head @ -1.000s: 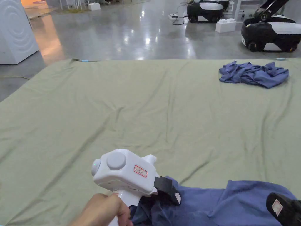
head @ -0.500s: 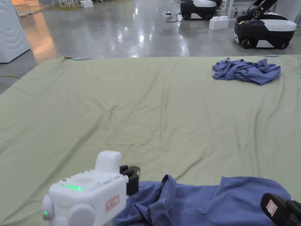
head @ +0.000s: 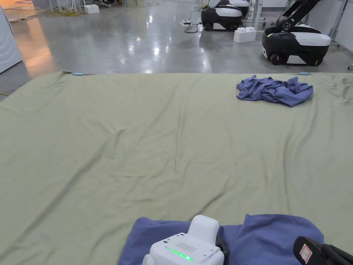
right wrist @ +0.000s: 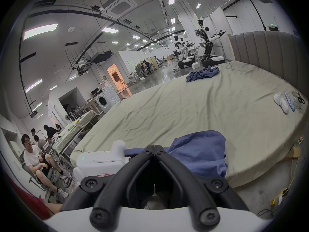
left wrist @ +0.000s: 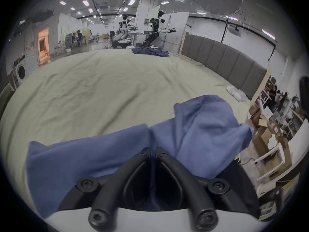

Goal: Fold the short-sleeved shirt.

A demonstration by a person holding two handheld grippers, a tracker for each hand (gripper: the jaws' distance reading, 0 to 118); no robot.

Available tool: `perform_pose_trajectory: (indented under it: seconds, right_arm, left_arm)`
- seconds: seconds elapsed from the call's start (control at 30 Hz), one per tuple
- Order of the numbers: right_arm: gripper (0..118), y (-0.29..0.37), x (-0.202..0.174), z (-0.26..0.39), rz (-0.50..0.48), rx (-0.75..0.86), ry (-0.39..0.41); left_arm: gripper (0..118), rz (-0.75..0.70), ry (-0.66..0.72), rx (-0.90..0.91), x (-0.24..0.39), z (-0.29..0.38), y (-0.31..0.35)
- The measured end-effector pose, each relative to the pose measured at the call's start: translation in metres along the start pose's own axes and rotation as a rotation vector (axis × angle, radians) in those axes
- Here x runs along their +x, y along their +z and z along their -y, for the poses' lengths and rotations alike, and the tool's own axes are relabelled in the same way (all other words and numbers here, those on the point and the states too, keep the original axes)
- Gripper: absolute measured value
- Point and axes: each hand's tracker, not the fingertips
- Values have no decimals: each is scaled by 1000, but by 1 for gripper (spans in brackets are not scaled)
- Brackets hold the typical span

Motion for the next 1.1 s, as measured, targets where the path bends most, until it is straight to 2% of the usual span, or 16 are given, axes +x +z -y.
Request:
perform_pose_trajectory:
  seconds: [0.1, 0.17, 0.27, 0.33, 0.43, 0.53, 0.6, 0.67, 0.8, 0.87, 0.9, 0.93, 0.97, 1.03, 1.07, 1.1]
  right_arm:
    - [1, 3, 0, -2, 14, -5, 14]
    - [1, 5, 1, -4, 15, -5, 15]
    - [1, 7, 2, -6, 12, 8, 21]
    - [1, 6, -1, -10, 11, 31, 31]
    - [1, 4, -10, -19, 22, 95, 105]
    - [1, -2, -16, -25, 33, 115, 149]
    - [1, -6, -17, -29, 31, 115, 141]
    - [1, -8, -18, -31, -13, 114, 86]
    - [1, -8, -31, -30, 3, 119, 148]
    - [1, -9, -34, -29, 0, 116, 147]
    - [1, -10, -34, -29, -12, 110, 137]
    - [1, -10, -34, -28, -21, 105, 127]
    - [1, -10, -34, -28, -22, 103, 124]
    - [1, -10, -34, -27, -22, 97, 118]
    - [1, -9, -34, -26, -28, 94, 114]
    - [1, -9, -34, -25, -40, 89, 106]
  left_arm:
    - [6, 55, 58, -13, 8, -7, -6]
    - [6, 144, 93, 64, 4, -14, 16]
    - [6, 153, 140, 209, -21, -35, 73]
    - [6, 212, 206, 334, -54, -48, 124]
    - [6, 167, 208, 541, -102, -59, 215]
    - [5, 136, 205, 612, -145, -58, 277]
    - [4, 129, 237, 597, -167, -54, 297]
    - [4, 59, 255, 532, -191, -48, 306]
    - [3, -12, 312, 483, -211, -32, 306]
    - [3, -80, 291, 477, -209, -29, 304]
    - [8, -98, 285, 482, -208, -31, 301]
    - [34, -69, 301, 479, -210, -34, 296]
    - [48, 8, 334, 446, -217, -38, 288]
    - [75, 322, 481, 294, -241, -42, 246]
    - [107, 453, 548, 200, -250, -39, 220]
    - [108, 479, 654, 103, -255, -29, 190]
